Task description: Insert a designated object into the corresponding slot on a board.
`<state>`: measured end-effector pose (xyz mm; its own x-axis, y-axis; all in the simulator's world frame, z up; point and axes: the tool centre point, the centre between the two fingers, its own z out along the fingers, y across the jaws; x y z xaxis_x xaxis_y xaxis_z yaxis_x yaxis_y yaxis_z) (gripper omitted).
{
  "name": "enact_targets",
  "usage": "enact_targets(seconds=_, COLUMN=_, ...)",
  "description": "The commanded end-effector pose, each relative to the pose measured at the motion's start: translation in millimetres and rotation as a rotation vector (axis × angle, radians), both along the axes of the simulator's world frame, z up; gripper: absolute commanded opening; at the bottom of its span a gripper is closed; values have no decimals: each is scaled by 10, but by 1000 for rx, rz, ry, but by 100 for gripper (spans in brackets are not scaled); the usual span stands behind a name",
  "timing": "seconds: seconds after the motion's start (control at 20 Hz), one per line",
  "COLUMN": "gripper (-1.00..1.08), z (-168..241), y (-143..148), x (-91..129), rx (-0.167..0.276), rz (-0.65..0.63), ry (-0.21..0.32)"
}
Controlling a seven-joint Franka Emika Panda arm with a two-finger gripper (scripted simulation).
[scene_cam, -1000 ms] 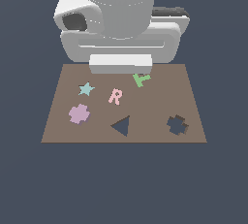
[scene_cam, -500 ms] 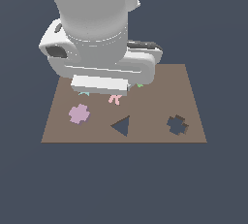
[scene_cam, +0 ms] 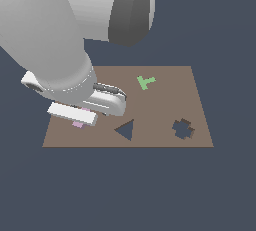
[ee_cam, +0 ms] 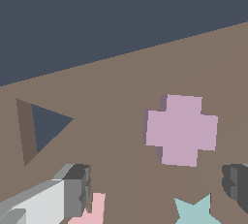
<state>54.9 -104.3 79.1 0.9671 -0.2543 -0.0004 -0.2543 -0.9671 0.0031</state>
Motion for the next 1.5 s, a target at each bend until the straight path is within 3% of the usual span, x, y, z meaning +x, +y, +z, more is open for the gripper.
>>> enact_targets(seconds=0.0, gripper=100, z=-111, y=-125, x=49, rx=1, rz=-30, ry=-1)
enact_targets(seconds=0.4, gripper=100, z=-287, y=-330, x=113, rx=2, rz=-79, ry=-1)
enact_targets(seconds=1.05, gripper=100, z=-493, y=-337, x=115, rx=3, rz=-82, ry=-1)
enact_targets(seconds=1.1, gripper=-100, z=-493, y=-337, x=115, rx=3, rz=-82, ry=-1)
enact_targets(seconds=1.45, gripper=-100, z=-493, y=-337, x=115, rx=3, rz=-82, ry=-1)
